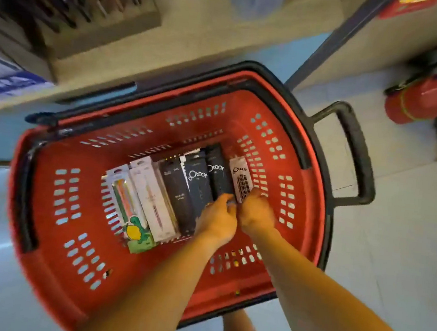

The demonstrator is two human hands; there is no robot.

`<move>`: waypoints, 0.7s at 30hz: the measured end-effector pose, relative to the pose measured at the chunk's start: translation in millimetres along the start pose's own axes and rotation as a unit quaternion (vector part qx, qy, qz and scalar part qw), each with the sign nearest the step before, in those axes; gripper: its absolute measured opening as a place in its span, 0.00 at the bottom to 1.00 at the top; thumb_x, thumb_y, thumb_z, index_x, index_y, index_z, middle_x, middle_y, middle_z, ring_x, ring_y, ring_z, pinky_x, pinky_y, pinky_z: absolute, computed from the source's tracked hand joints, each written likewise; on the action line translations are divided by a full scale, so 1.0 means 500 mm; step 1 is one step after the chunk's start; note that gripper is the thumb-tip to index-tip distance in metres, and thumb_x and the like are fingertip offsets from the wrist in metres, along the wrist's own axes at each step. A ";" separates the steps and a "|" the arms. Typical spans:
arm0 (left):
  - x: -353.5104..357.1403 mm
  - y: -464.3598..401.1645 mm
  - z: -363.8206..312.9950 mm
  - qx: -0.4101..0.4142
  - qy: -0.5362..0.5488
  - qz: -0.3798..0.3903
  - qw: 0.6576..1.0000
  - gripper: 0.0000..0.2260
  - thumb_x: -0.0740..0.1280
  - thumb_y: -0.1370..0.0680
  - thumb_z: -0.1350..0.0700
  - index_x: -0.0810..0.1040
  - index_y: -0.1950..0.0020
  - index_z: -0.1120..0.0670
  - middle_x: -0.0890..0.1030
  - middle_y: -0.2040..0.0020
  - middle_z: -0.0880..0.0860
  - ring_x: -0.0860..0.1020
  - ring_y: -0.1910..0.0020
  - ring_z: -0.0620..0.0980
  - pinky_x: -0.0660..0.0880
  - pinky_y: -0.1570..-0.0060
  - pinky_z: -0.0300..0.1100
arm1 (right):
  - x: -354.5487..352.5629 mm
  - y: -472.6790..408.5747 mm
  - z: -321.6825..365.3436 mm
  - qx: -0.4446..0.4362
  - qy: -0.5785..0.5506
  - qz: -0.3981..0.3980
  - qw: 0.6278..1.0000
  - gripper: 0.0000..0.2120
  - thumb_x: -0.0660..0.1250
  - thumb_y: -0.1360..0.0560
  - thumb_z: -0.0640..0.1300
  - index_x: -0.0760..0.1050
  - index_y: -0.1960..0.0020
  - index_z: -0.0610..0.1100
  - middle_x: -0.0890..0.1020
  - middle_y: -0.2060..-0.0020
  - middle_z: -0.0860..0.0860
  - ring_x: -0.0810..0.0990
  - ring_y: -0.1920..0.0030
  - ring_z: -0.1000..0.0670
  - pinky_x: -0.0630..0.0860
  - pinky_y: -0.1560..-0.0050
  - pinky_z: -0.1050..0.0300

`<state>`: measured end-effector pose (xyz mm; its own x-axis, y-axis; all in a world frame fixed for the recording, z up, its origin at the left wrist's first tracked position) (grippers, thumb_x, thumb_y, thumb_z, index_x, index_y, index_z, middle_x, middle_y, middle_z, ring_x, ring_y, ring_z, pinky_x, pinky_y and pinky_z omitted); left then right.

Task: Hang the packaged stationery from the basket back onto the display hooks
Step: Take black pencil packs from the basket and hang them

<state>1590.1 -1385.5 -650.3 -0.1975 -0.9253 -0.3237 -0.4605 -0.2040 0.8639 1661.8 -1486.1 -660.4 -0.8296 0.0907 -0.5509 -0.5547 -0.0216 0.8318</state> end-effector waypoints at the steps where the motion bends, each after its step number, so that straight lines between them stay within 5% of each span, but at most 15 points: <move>1: 0.011 -0.013 0.012 -0.004 0.015 -0.003 1.000 0.16 0.55 0.13 0.49 0.71 0.26 0.46 0.80 0.34 0.59 0.80 0.39 0.62 0.78 0.40 0.55 | 0.010 -0.022 0.003 0.001 0.019 -0.003 1.000 0.22 0.63 0.18 0.46 0.65 0.30 0.35 0.76 0.33 0.37 0.76 0.32 0.36 0.74 0.36 0.46; 8: 0.005 -0.015 0.055 -0.010 0.081 -0.034 0.996 0.17 0.55 0.13 0.50 0.70 0.24 0.47 0.80 0.32 0.57 0.80 0.37 0.59 0.77 0.38 0.52 | 0.022 -0.050 0.027 -0.004 0.191 -0.068 0.979 0.19 0.62 0.17 0.44 0.70 0.29 0.36 0.76 0.35 0.40 0.74 0.32 0.41 0.74 0.36 0.50; 11: -0.015 -0.002 0.064 -0.020 0.090 -0.024 0.995 0.18 0.56 0.12 0.50 0.68 0.23 0.48 0.79 0.30 0.56 0.80 0.39 0.60 0.78 0.39 0.53 | 0.010 -0.031 0.022 0.009 0.163 -0.051 0.985 0.19 0.70 0.21 0.43 0.74 0.32 0.39 0.76 0.35 0.41 0.74 0.33 0.41 0.76 0.36 0.49; 17: -0.056 0.018 0.074 -0.060 0.190 -0.022 0.980 0.19 0.59 0.14 0.46 0.71 0.24 0.50 0.78 0.29 0.54 0.77 0.33 0.55 0.74 0.32 0.48 | -0.049 0.037 -0.004 0.088 -0.093 -0.132 0.983 0.22 0.71 0.23 0.41 0.70 0.32 0.35 0.73 0.35 0.38 0.79 0.40 0.37 0.80 0.40 0.44; 19: -0.058 0.026 0.074 -0.080 0.301 -0.002 0.950 0.21 0.62 0.17 0.40 0.76 0.28 0.49 0.81 0.33 0.52 0.79 0.35 0.52 0.75 0.33 0.50 | -0.054 0.064 0.009 0.039 -0.204 -0.168 0.964 0.16 0.69 0.22 0.42 0.72 0.38 0.37 0.79 0.40 0.40 0.82 0.44 0.37 0.82 0.44 0.41; 21: -0.055 0.038 0.077 -0.099 0.441 0.026 0.892 0.20 0.66 0.20 0.38 0.82 0.35 0.49 0.86 0.40 0.52 0.84 0.41 0.52 0.79 0.42 0.49 | -0.021 0.097 0.036 -0.001 -0.333 -0.115 0.936 0.11 0.69 0.22 0.42 0.75 0.41 0.42 0.83 0.47 0.46 0.85 0.48 0.43 0.83 0.49 0.40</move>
<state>1553.7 -1351.6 -640.0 0.5839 -0.8086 0.0727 -0.2922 -0.1257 0.9481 1644.9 -1470.2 -613.2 -0.4646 0.6943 -0.5497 -0.7144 0.0730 0.6959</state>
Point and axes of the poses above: each hand's wrist, its own y-axis away from the middle knuckle, its own x-axis out of the palm, z = x × y, the point moved 10 cm from there along -y, towards the middle knuckle
